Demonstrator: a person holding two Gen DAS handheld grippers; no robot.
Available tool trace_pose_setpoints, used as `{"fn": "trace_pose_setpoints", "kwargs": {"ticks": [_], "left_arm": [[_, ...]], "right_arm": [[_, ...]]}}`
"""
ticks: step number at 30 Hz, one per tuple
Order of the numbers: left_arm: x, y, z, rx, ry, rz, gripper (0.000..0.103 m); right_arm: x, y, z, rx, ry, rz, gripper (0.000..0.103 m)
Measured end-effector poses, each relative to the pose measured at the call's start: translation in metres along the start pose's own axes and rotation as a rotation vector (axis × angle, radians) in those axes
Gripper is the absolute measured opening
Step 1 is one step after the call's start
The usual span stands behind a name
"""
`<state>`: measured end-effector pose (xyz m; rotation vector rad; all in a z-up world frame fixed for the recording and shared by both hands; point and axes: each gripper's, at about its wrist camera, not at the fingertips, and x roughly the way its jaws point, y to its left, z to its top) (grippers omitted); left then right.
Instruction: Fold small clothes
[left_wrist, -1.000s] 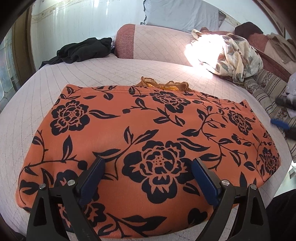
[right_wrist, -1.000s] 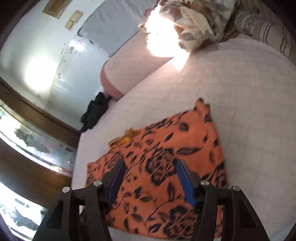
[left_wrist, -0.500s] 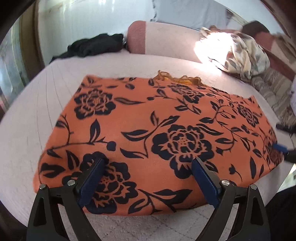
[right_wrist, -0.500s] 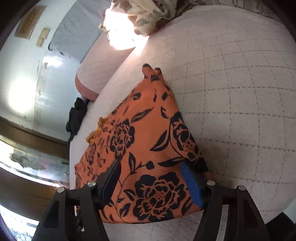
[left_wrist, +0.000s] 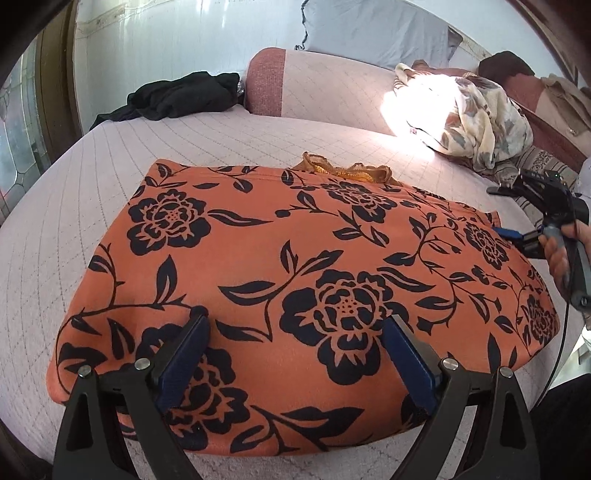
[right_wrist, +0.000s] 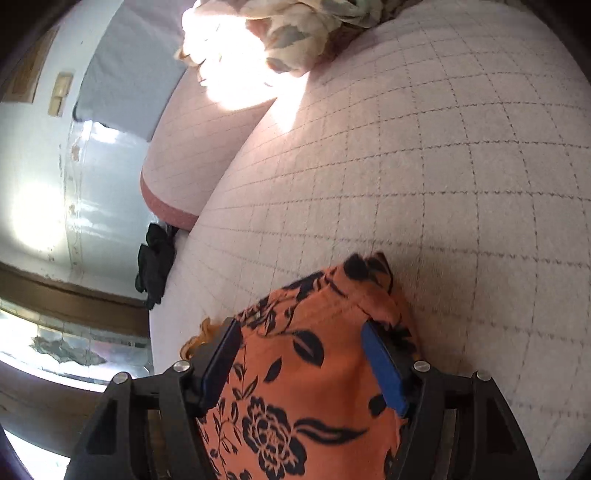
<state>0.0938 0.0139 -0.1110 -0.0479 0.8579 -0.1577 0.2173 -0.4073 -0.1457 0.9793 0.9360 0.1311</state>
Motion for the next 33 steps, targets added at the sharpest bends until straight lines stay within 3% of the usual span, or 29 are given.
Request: {"fn": "trace_pose_setpoints", "kwargs": {"ticks": [4,8,13,18,20,22,24,27,31,33], "left_arm": [[0.004,-0.002,0.003,0.003,-0.002,-0.001,0.094],[-0.003,0.005,0.005,-0.026,-0.011,-0.027,0.094],[-0.041,0.036,0.014,-0.126,-0.113,-0.044,0.094],[-0.071,0.089,0.006,-0.338,-0.085,-0.137,0.094],[-0.077,0.097,-0.005,-0.36,-0.078,-0.146,0.094],[-0.061,0.103,-0.015,-0.348,0.013,-0.064,0.094],[-0.03,0.112,-0.027,-0.364,0.19,0.042,0.09],[-0.048,0.112,-0.021,-0.374,0.099,0.081,0.09],[-0.074,0.094,0.004,-0.29,-0.045,0.101,0.091],[-0.074,0.083,0.015,-0.253,-0.081,0.069,0.091]], "right_arm": [[-0.001,0.004,0.008,0.013,-0.013,0.011,0.072],[-0.021,0.025,-0.019,-0.033,-0.033,0.019,0.072],[-0.041,0.065,-0.112,-0.197,0.064,0.063,0.072],[-0.045,0.075,-0.184,-0.316,0.13,0.031,0.072],[-0.043,0.067,-0.194,-0.33,0.133,0.014,0.072],[-0.034,0.053,-0.194,-0.308,0.147,-0.011,0.072],[-0.031,0.038,-0.192,-0.245,0.148,0.014,0.072],[-0.033,0.036,-0.187,-0.221,0.145,0.03,0.072],[-0.034,0.031,-0.184,-0.215,0.143,0.053,0.072],[-0.032,0.033,-0.185,-0.215,0.141,0.065,0.072]]}}
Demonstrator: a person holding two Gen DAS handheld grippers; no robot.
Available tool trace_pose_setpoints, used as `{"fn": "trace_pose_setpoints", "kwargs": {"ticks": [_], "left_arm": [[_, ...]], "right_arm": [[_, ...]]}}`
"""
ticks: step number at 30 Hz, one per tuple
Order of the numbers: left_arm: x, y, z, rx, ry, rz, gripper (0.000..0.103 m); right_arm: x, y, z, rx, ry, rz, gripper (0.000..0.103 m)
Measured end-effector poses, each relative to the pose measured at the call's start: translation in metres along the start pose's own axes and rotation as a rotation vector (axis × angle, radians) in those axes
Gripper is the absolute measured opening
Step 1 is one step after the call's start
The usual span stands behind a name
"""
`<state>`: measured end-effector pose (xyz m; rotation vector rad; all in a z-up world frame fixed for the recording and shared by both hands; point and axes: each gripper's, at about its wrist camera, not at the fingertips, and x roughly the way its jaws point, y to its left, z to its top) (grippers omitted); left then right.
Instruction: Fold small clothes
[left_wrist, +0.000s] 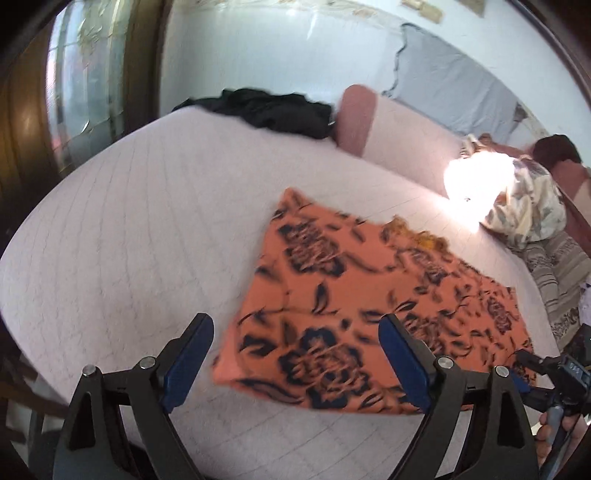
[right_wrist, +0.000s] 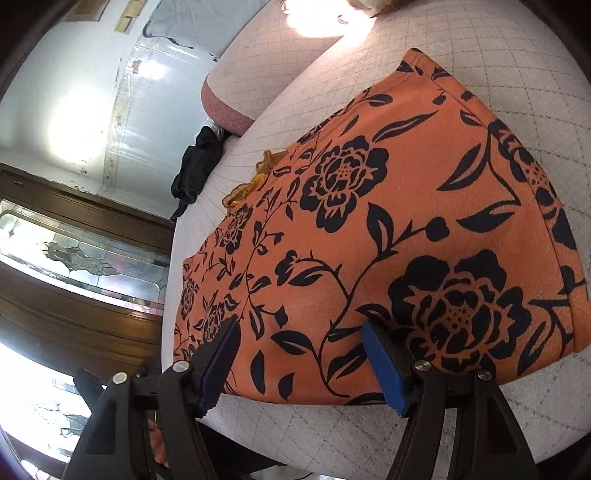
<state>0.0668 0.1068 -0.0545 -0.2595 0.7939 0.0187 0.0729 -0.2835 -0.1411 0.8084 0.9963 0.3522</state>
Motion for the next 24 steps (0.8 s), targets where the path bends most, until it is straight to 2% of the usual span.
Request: {"fn": "trace_pose_setpoints", "kwargs": {"ticks": [5,7,10,12,13,15,18,19,22,24], "left_arm": [[0.03,-0.039,0.008,0.088,0.033,-0.039,0.091],[0.05,-0.053,0.001,0.156,0.076,0.004,0.091],[0.083,-0.056,-0.021,0.211,0.189,0.058,0.091],[0.079,-0.06,-0.025,0.247,0.135,0.073,0.091],[0.08,-0.062,-0.024,0.254,0.147,0.072,0.091],[0.08,-0.06,-0.024,0.251,0.143,0.061,0.092],[0.079,-0.06,-0.025,0.253,0.135,0.056,0.093],[0.079,-0.06,-0.025,0.257,0.132,0.057,0.094],[0.078,-0.06,-0.026,0.25,0.131,0.055,0.095],[0.082,-0.06,-0.025,0.244,0.134,0.048,0.095]], "right_arm": [[-0.001,-0.003,0.002,0.023,0.009,0.023,0.072],[-0.002,0.003,0.005,0.018,0.02,0.008,0.073],[-0.004,0.02,0.026,-0.05,0.028,0.046,0.074],[-0.002,0.016,0.052,-0.036,0.006,0.045,0.077],[0.002,0.008,0.065,-0.008,0.003,0.041,0.077],[0.01,-0.019,0.097,0.073,-0.026,-0.019,0.076],[0.015,-0.042,0.134,0.187,-0.058,0.038,0.075],[0.014,-0.042,0.143,0.194,-0.076,0.018,0.075],[0.01,-0.049,0.167,0.218,-0.121,-0.128,0.077],[0.004,-0.055,0.167,0.265,-0.146,-0.116,0.077]]}}
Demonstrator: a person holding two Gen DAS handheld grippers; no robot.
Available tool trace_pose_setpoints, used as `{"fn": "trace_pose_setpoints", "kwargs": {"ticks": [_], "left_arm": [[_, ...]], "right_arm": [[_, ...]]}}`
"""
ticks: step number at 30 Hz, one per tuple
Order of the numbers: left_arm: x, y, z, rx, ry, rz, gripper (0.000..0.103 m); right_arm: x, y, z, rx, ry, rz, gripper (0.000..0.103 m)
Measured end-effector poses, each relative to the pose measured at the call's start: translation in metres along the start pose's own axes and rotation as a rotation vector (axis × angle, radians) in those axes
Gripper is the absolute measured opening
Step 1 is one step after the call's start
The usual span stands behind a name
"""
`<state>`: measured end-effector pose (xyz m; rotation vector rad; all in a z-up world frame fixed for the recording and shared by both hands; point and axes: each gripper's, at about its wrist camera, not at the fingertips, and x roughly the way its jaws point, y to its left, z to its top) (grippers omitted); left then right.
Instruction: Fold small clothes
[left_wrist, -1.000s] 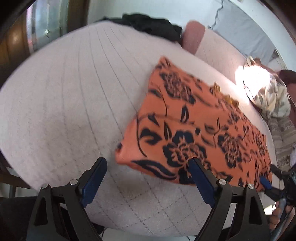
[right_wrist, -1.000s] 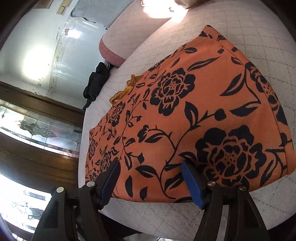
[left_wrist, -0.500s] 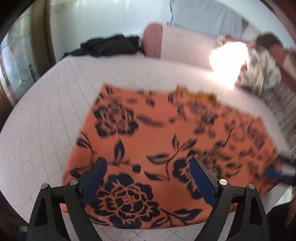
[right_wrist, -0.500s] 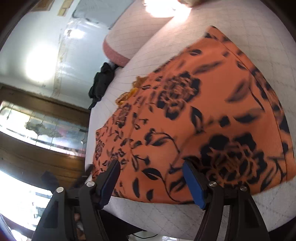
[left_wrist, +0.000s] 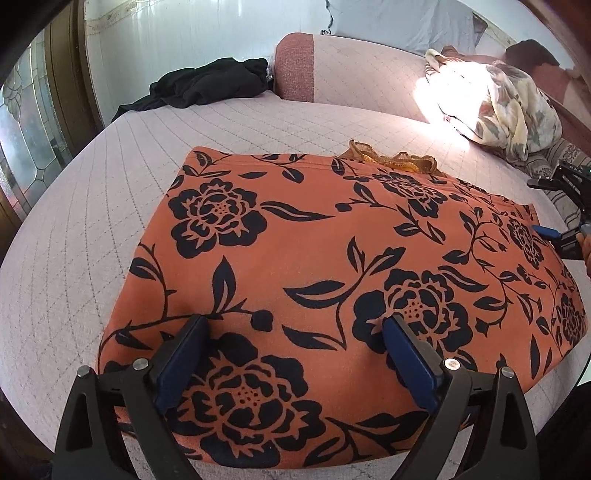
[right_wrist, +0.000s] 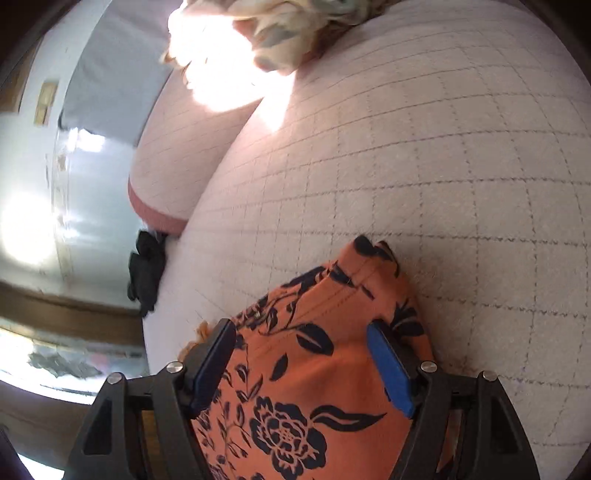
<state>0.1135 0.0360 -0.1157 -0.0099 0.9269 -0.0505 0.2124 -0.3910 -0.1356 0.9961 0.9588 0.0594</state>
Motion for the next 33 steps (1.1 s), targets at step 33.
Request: {"fn": "trace_pose_setpoints", "kwargs": {"ticks": [33], "left_arm": [[-0.028,0.018,-0.005,-0.101,-0.056,-0.05,0.095]], "right_arm": [[-0.09,-0.065,-0.193,0.06,-0.004,0.056,0.076]]}}
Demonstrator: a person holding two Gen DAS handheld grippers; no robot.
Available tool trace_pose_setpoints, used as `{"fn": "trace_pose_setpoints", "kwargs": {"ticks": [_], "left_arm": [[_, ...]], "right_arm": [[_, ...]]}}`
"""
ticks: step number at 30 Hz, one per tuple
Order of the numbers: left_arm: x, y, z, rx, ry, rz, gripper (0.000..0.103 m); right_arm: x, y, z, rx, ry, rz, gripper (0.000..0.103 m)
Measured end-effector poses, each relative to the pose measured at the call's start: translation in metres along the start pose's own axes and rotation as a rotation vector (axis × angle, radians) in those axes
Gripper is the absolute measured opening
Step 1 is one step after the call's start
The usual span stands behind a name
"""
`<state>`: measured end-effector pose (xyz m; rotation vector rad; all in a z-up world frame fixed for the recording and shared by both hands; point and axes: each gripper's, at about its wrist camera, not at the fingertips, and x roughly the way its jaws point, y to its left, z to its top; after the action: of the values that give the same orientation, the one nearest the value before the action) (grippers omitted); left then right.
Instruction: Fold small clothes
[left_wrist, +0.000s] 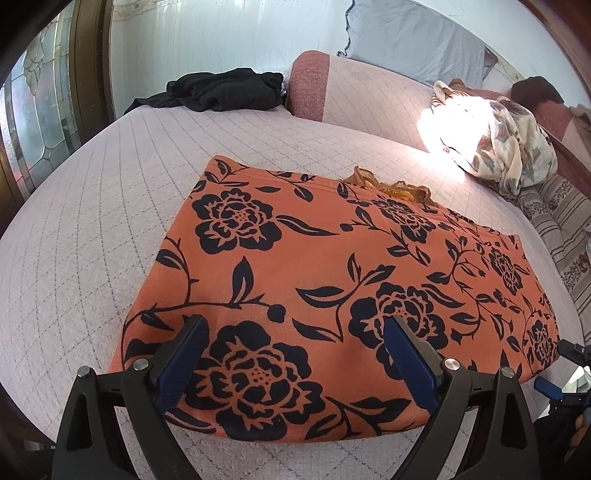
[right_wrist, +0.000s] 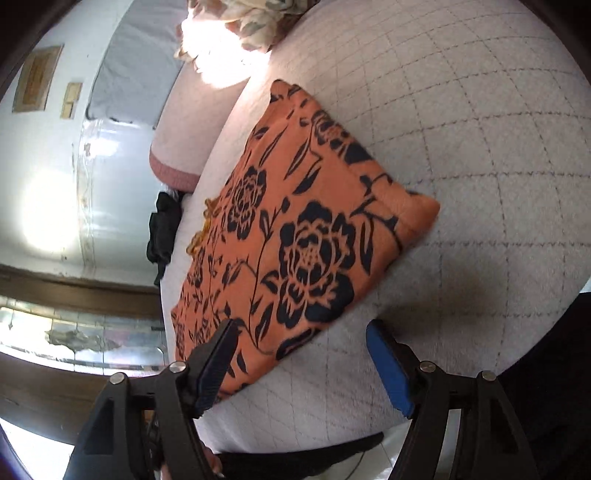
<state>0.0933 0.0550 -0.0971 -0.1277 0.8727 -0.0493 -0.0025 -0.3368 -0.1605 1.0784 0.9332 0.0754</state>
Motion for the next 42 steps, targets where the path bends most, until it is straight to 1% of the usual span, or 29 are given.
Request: {"fn": "trace_pose_setpoints", "kwargs": {"ticks": [4,12,17,21,24,27,29,35,37,40,42], "left_arm": [[0.004,0.0,0.002,-0.009,0.008,-0.007,0.095],[0.003,-0.011,0.006,0.009,-0.025,-0.013,0.095],[0.014,-0.025,0.0,0.059,0.009,0.004,0.095],[0.015,-0.029,-0.002,0.075,0.007,0.028,0.095],[0.015,-0.033,-0.002,0.081,0.008,0.034,0.095],[0.015,-0.039,-0.004,0.111,0.002,0.037,0.095],[0.017,-0.041,-0.006,0.126,0.012,0.043,0.095],[0.015,-0.04,-0.005,0.117,0.015,0.051,0.095],[0.007,-0.042,-0.001,0.113,-0.008,0.049,0.095],[-0.007,-0.049,0.007,0.121,-0.064,0.024,0.095],[-0.005,-0.054,0.009,0.135,-0.066,0.023,0.095]], "right_arm": [[0.005,0.003,0.013,0.033,-0.045,0.011,0.076],[0.011,0.003,0.029,0.084,-0.113,0.034,0.076],[0.011,0.012,0.038,0.014,-0.124,-0.008,0.074],[0.014,0.013,0.041,-0.011,-0.129,-0.007,0.073],[0.015,0.011,0.042,-0.024,-0.13,0.008,0.074],[0.015,0.005,0.042,-0.007,-0.14,0.038,0.074],[0.014,0.003,0.043,-0.002,-0.141,0.048,0.074],[0.013,0.002,0.044,-0.006,-0.14,0.059,0.074],[0.012,0.004,0.043,-0.021,-0.143,0.044,0.071],[0.01,0.006,0.042,-0.026,-0.146,0.032,0.071],[0.008,0.005,0.042,-0.018,-0.159,0.027,0.071]]}}
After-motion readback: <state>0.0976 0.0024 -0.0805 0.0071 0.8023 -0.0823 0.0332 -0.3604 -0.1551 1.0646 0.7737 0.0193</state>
